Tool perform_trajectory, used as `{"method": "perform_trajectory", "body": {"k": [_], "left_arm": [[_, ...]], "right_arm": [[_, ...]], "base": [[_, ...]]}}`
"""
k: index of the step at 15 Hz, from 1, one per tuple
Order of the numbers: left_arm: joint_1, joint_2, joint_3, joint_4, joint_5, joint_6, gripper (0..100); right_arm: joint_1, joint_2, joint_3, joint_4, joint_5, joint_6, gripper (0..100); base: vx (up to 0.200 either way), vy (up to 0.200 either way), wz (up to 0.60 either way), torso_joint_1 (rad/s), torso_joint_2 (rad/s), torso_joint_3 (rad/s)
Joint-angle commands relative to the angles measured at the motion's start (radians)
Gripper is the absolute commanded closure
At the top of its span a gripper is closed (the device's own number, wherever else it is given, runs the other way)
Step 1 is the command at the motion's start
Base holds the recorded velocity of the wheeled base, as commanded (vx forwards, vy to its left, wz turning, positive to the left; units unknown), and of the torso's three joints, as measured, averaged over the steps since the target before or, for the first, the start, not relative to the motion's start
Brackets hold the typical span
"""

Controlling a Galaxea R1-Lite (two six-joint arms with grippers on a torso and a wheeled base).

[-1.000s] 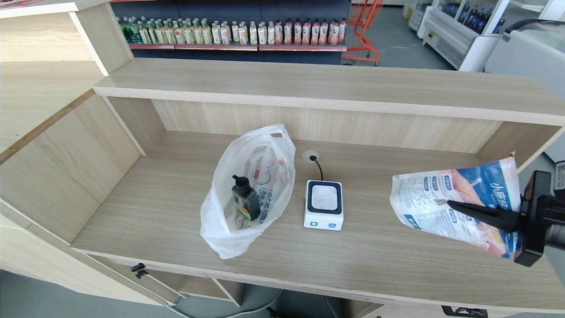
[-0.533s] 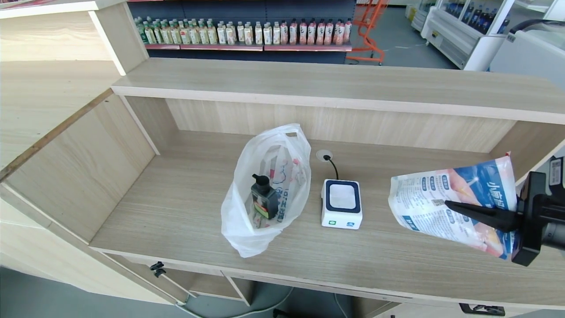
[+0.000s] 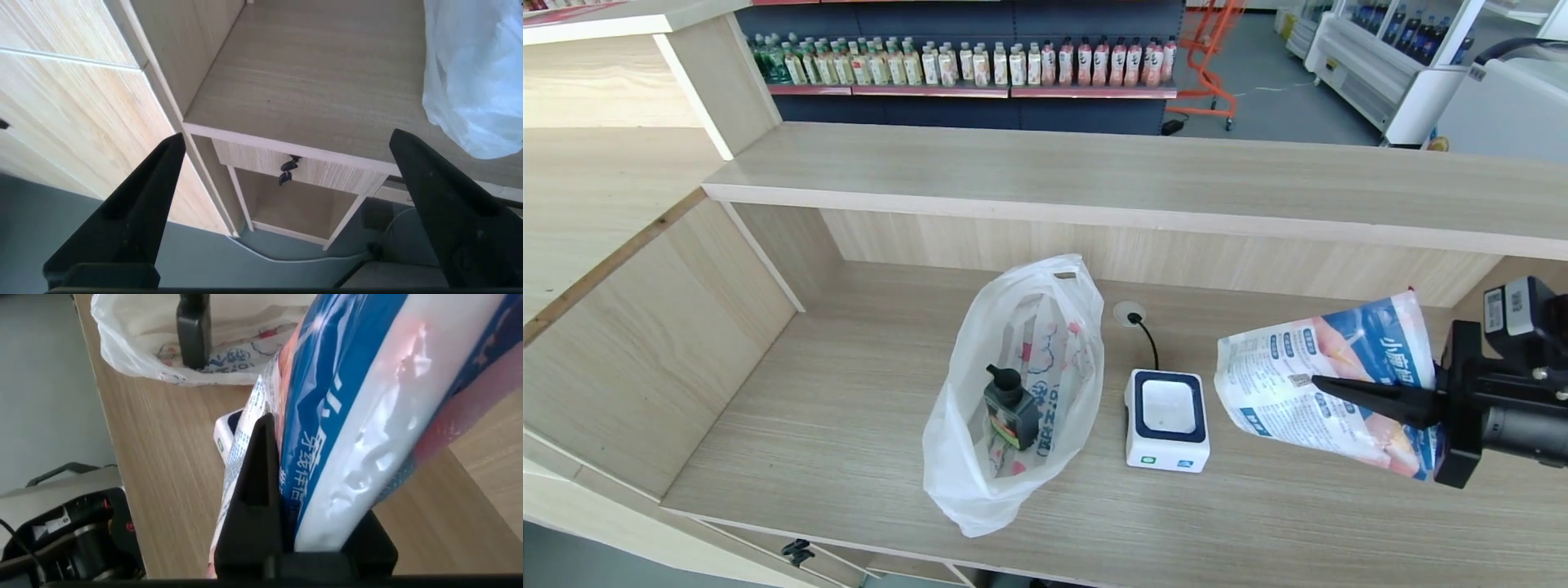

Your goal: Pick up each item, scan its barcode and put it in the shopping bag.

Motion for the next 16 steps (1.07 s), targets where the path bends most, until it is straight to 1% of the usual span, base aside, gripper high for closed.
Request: {"method": "perform_trajectory", "body": {"k": [1,5,7,9,13,16], "left_arm": [[0.0,0.0,0.0,0.0,0.0,0.0,0],[0.0,0.0,0.0,0.0,0.0,0.0,0],[0.0,0.0,0.0,0.0,0.0,0.0,0],[0.0,0.0,0.0,0.0,0.0,0.0,0],[0.0,0.0,0.0,0.0,0.0,0.0,0],[0.0,0.0,0.0,0.0,0.0,0.0,0]], "right_arm": [[0.001,0.072,0.001,-0.019,0.003,-0.012,100],[0.015,0.214,-0.017,-0.091,0.035,-0.133,100],[0.036,0.314,-0.022,-0.179,0.05,-0.206,100],[0.049,0.386,-0.028,-0.269,0.075,-0.211,100],[0.132,0.443,-0.09,-0.286,0.066,-0.214,100],[0.168,0.5,-0.128,-0.323,0.046,-0.219,100]], "base": [[0.0,0.0,0.0,0.0,0.0,0.0],[0.0,0.0,0.0,0.0,0.0,0.0],[0.0,0.0,0.0,0.0,0.0,0.0],[0.0,0.0,0.0,0.0,0.0,0.0],[0.0,0.0,0.0,0.0,0.0,0.0],[0.0,0.0,0.0,0.0,0.0,0.0]]}}
